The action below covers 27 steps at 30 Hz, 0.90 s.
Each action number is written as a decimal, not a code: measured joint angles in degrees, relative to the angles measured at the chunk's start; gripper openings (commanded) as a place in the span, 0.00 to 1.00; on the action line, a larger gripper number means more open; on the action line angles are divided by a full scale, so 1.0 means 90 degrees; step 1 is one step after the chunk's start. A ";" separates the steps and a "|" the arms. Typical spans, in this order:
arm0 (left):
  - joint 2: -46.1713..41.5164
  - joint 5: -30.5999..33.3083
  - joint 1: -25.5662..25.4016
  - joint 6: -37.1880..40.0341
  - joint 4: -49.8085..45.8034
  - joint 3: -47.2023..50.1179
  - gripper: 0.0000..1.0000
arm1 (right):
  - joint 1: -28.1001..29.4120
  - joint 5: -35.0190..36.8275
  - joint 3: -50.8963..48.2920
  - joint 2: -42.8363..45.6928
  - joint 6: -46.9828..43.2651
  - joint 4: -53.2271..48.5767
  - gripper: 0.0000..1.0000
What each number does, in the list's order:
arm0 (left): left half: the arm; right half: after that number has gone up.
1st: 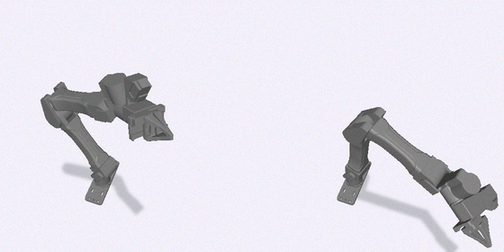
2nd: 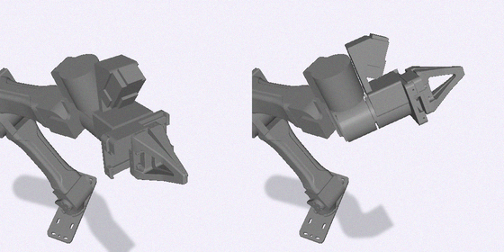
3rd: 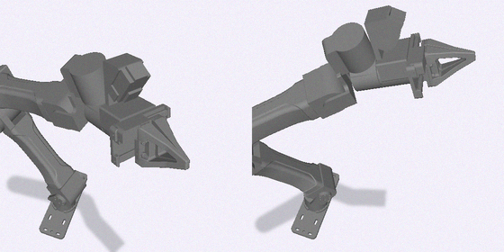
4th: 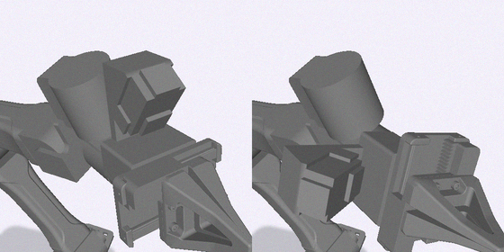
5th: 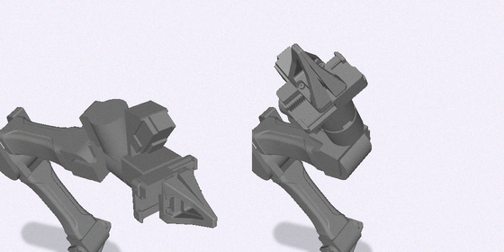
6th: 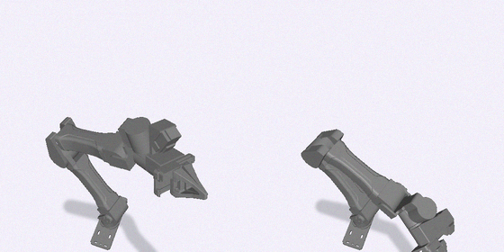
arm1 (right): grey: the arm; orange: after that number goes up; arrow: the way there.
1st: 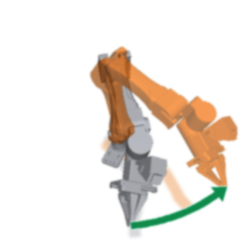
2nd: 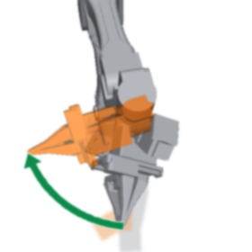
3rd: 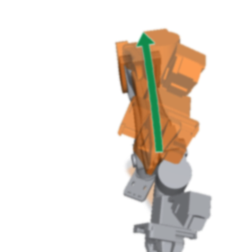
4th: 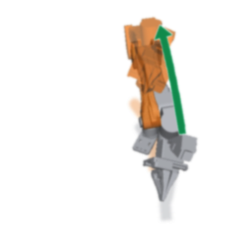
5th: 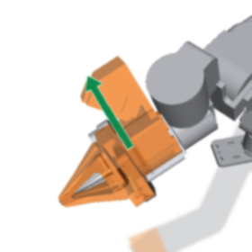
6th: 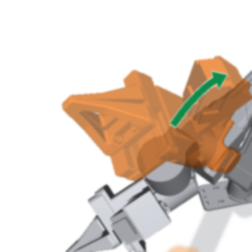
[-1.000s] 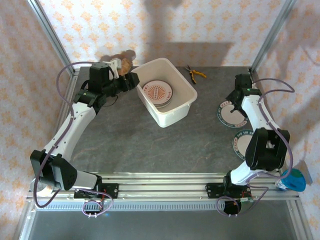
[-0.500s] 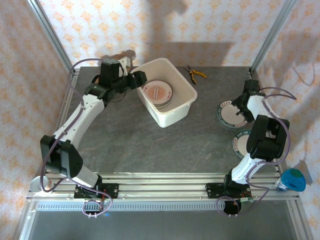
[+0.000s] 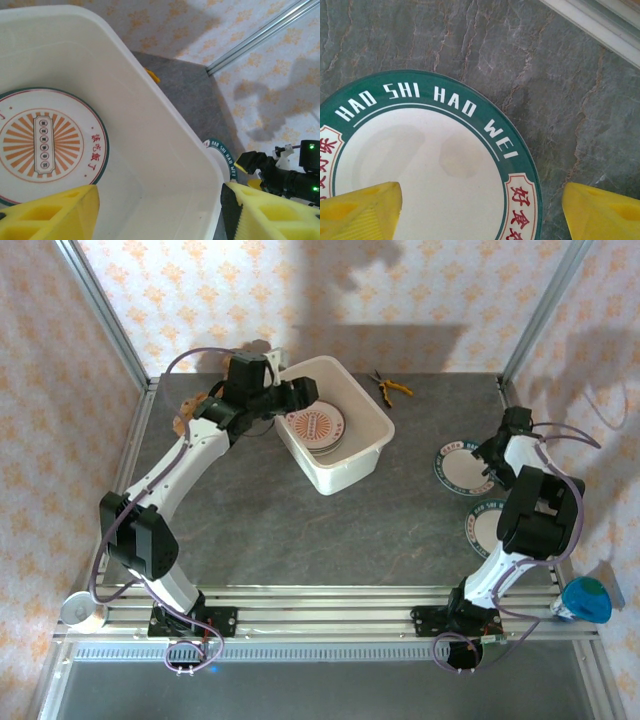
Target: Place the plates into the plastic bin on the countertop
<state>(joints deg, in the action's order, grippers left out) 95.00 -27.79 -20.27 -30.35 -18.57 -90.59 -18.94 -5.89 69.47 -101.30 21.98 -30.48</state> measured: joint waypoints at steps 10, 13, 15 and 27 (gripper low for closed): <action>0.0236 0.0143 -0.0155 -0.0019 -0.0056 -0.0333 0.66 | -0.0070 0.0034 0.0000 -0.0289 -0.0260 0.0046 0.83; 0.0253 0.0146 -0.0155 -0.0017 -0.0090 -0.0425 0.66 | -0.0109 0.0039 0.0000 -0.0396 -0.0289 0.0107 0.83; 0.0253 0.0155 -0.0165 -0.0017 -0.0134 -0.0464 0.66 | -0.0112 0.0046 0.0000 -0.0466 -0.0289 0.0126 0.83; 0.0306 0.0265 -0.0168 0.0034 -0.0206 -0.0469 0.66 | -0.0112 -0.0182 0.0044 -0.0823 -0.0284 0.0379 0.77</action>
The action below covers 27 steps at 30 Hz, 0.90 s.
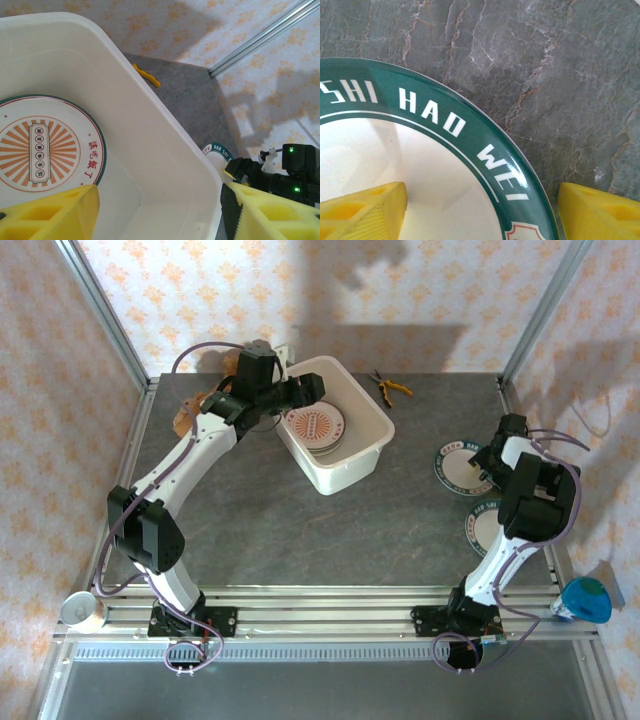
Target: Place the plates into the plastic bin on the countertop
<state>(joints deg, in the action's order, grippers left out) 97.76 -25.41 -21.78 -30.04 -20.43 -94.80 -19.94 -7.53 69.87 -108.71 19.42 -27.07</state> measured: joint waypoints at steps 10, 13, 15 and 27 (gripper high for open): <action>0.0000 0.0041 0.0000 0.0017 -0.0100 -0.0036 0.66 | -0.0044 -0.0095 0.0000 -0.0010 -0.0022 0.0078 0.61; 0.0000 0.0044 0.0002 0.0017 -0.0134 -0.0041 0.66 | -0.0039 -0.0197 -0.0034 -0.0010 -0.0022 0.0245 0.58; 0.0002 0.0041 0.0002 0.0017 -0.0138 -0.0041 0.66 | -0.0041 -0.0199 -0.0053 -0.0010 -0.0027 0.0260 0.53; 0.0000 0.0046 0.0002 0.0066 -0.0143 -0.0039 0.66 | -0.0010 -0.0357 -0.0279 0.0083 0.0007 0.0627 0.36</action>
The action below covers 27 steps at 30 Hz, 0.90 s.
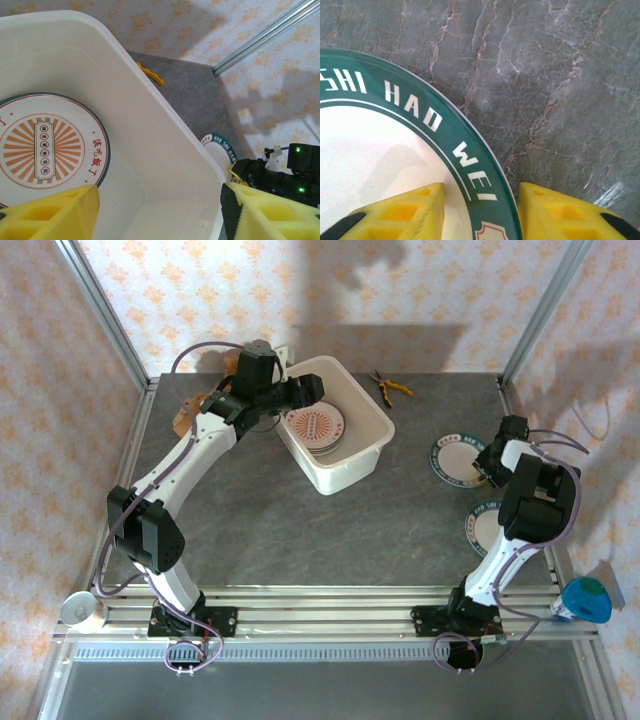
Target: Place the plates into the plastic bin on the countertop
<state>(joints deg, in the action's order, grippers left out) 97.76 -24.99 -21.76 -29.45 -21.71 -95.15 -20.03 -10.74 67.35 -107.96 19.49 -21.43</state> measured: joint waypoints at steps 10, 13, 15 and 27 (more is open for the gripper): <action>-0.0027 0.0044 0.0000 0.0053 0.0005 0.0117 0.66 | 0.0253 -0.0151 -0.0289 0.0197 0.0211 0.0313 0.26; -0.0061 0.0051 0.0000 0.0095 0.0005 0.0221 0.66 | 0.0306 -0.0175 -0.0338 0.0296 0.0262 0.0330 0.22; -0.0090 0.0051 0.0000 0.0104 0.0007 0.0296 0.66 | 0.0333 -0.0194 -0.0352 0.0372 0.0304 0.0342 0.20; -0.0500 0.0075 0.0000 0.0097 0.0214 0.0772 0.66 | 0.0406 -0.0461 -0.0600 0.0699 0.0525 0.0617 0.10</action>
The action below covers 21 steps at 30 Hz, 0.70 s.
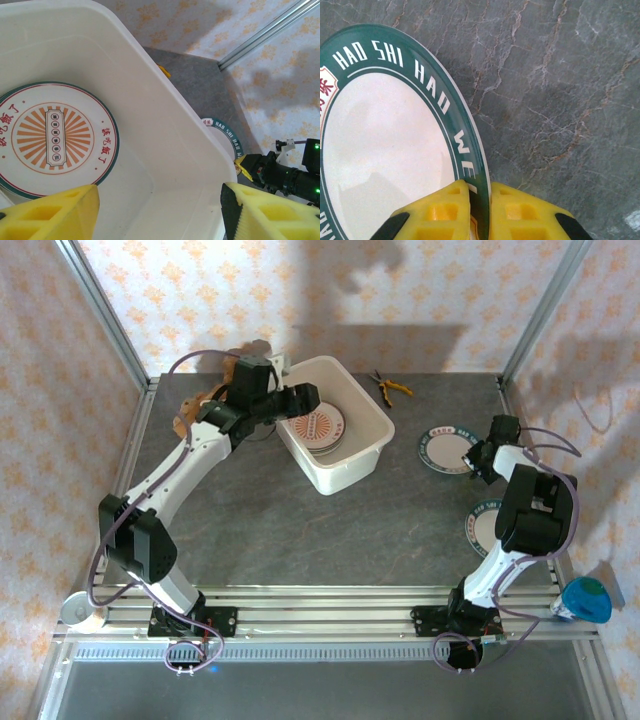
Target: Place the plates into the plastic bin on the countertop
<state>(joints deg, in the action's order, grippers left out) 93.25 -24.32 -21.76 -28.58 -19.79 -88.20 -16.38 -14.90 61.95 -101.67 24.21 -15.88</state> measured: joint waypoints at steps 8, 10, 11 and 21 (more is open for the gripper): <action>-0.0316 0.0087 0.0000 -0.0005 0.0267 0.0503 0.66 | 0.0002 -0.0253 -0.0015 0.0430 0.0197 0.0032 0.06; -0.0384 0.0087 0.0000 -0.0005 0.0313 0.0534 0.66 | 0.0012 -0.0304 -0.0015 0.0520 0.0270 0.0027 0.04; -0.0410 0.0087 0.0007 -0.0005 0.0352 0.0534 0.66 | 0.0012 -0.0313 -0.0017 0.0561 0.0311 0.0010 0.03; -0.0770 -0.0044 0.0291 -0.0007 0.0714 0.0695 0.67 | 0.0032 -0.0364 -0.0066 0.1241 0.0716 -0.0459 0.00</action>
<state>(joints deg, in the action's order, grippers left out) 86.32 -24.71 -19.14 -28.64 -13.37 -81.95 -16.10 -18.17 61.36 -90.50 30.65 -20.01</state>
